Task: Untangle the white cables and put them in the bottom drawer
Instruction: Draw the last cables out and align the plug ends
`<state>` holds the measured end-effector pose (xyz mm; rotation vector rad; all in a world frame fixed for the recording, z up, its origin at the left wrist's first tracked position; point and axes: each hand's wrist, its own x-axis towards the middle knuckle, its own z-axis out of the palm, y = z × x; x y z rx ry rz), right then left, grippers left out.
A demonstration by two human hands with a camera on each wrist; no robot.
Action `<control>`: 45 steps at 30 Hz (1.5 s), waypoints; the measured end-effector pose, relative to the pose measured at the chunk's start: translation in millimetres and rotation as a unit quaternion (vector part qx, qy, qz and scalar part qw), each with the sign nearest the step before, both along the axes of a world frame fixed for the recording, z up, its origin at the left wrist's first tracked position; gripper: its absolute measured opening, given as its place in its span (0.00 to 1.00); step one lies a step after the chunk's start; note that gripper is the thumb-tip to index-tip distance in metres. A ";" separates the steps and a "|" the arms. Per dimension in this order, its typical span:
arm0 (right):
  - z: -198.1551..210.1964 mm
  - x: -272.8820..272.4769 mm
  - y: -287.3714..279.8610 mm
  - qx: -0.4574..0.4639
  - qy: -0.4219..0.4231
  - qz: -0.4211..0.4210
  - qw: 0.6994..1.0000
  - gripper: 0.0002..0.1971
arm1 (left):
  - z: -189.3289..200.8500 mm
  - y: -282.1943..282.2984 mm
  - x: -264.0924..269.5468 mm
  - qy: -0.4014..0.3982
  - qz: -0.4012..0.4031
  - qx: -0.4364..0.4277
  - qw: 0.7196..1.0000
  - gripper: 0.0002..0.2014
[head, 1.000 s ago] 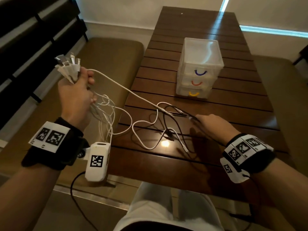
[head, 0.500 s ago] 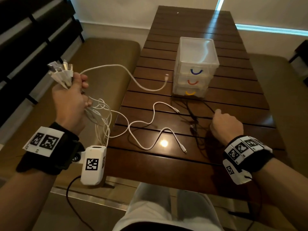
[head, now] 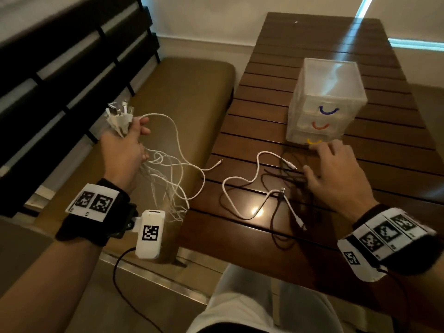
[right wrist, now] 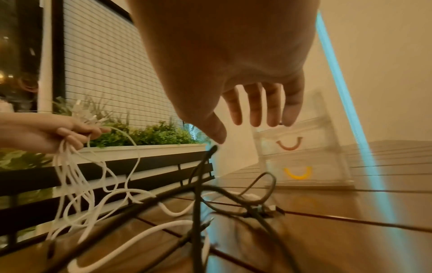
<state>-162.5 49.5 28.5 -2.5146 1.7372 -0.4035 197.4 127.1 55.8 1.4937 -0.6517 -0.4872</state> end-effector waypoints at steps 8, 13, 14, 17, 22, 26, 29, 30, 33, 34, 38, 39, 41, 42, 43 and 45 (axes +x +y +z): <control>-22.2 46.0 22.3 0.053 -0.006 0.142 0.988 0.06 | -12.7 16.0 38.3 -0.041 0.090 -0.004 0.995 0.12; -30.1 52.6 29.4 0.119 0.020 0.149 0.982 0.07 | -27.4 18.8 29.2 -0.037 0.042 0.045 0.997 0.13; -30.6 51.6 29.1 0.137 0.012 0.139 0.981 0.09 | -31.2 18.2 25.2 -0.041 0.006 0.080 0.996 0.13; -30.3 45.2 27.4 0.149 -0.010 0.123 0.981 0.14 | -40.7 16.7 13.0 -0.049 -0.095 0.187 0.976 0.11; -18.9 29.3 24.8 0.095 -0.059 0.132 0.985 0.11 | -44.7 14.0 -7.6 -0.109 -0.114 0.261 0.952 0.14; -14.2 14.1 17.5 0.088 -0.040 0.098 0.990 0.09 | -41.9 12.4 -16.6 -0.137 -0.129 0.281 0.941 0.17; -16.9 5.7 16.0 0.109 0.000 0.099 0.989 0.11 | -35.6 12.1 -23.2 -0.153 -0.130 0.277 0.940 0.17; -17.9 4.5 18.0 0.104 -0.002 0.116 0.988 0.12 | -33.5 12.9 -26.2 -0.153 -0.134 0.265 0.943 0.15; -16.7 5.3 34.0 0.028 -0.040 0.210 0.977 0.09 | -29.9 17.4 -35.2 -0.151 -0.156 0.229 0.949 0.12; -15.2 6.1 40.5 0.010 -0.049 0.237 0.970 0.08 | -28.7 19.3 -39.2 -0.153 -0.164 0.222 0.949 0.12; -28.8 16.4 63.2 0.105 0.034 0.272 0.956 0.15 | -28.0 24.4 -58.8 -0.164 -0.199 0.200 0.945 0.11; -33.4 20.6 68.1 0.143 0.062 0.235 0.959 0.20 | -28.7 24.8 -63.7 -0.165 -0.205 0.199 0.944 0.12; -42.0 26.9 74.5 0.156 0.114 0.146 0.970 0.30 | -29.4 24.2 -73.0 -0.155 -0.219 0.196 0.943 0.13; -44.5 29.9 75.1 0.147 0.140 0.116 0.972 0.34 | -30.0 23.0 -76.3 -0.143 -0.225 0.194 0.944 0.13; -46.8 32.2 73.6 0.140 0.161 0.099 0.972 0.36 | -31.0 21.6 -78.0 -0.129 -0.231 0.193 0.945 0.13; -49.5 34.2 69.1 0.153 0.171 0.093 0.969 0.32 | -31.6 20.2 -80.1 -0.108 -0.241 0.197 0.944 0.13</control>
